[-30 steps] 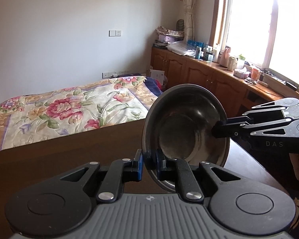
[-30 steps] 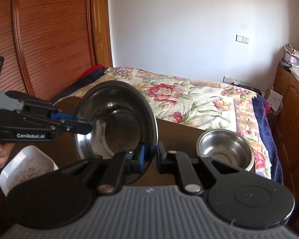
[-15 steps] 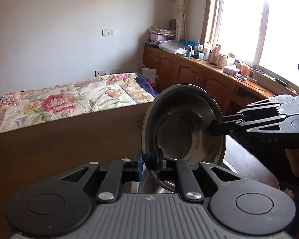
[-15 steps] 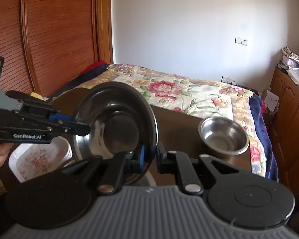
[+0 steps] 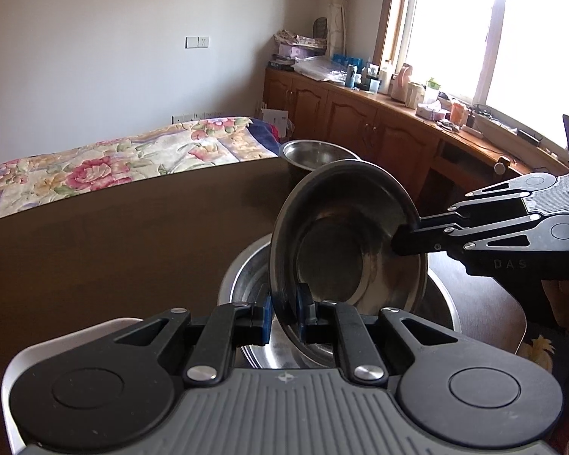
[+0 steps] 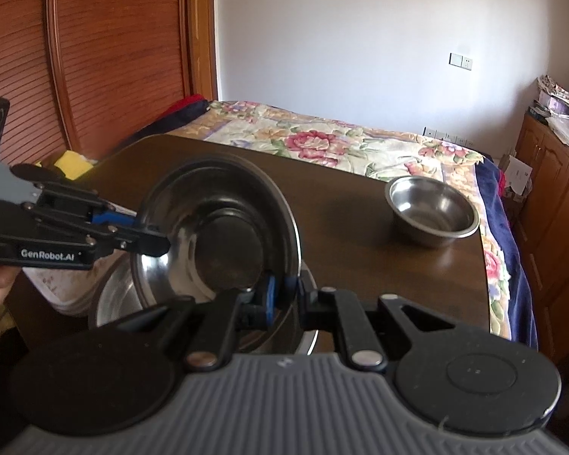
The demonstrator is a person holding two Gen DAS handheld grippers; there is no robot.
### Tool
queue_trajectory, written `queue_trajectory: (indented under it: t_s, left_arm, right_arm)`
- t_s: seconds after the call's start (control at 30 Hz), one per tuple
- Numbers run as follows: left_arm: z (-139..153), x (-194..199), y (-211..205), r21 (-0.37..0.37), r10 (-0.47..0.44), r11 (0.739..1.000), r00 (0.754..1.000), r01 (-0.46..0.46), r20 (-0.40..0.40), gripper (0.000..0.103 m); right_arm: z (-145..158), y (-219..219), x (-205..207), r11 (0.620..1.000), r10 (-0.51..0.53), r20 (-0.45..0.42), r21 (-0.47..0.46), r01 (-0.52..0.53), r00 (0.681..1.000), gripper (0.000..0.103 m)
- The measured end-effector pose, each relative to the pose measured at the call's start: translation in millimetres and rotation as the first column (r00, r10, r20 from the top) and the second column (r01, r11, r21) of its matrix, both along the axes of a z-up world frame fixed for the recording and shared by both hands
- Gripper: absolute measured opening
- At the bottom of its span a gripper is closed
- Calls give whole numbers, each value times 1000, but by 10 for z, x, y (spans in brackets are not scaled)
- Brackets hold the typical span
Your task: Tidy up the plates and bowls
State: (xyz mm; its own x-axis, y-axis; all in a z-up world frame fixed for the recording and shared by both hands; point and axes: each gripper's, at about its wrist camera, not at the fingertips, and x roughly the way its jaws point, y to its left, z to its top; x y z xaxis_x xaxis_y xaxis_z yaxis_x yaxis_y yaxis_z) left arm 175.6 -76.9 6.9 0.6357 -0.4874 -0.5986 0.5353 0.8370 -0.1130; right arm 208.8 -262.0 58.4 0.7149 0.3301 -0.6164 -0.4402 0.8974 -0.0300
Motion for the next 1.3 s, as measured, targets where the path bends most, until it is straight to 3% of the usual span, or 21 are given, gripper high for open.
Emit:
queue_trajectory:
  t_s: [0.6,1.3]
  left_arm:
    - [-108,88,-33,14,8,1000,1000,-7,-30,40]
    - [0,111,42,8,48,999,999,-48,1,40]
  right_arm:
    - [-224,58,-27,1000,21,-36,-12,-21,999,14]
    - [-265,44,24,1000,14,-33,28,-13,999,14]
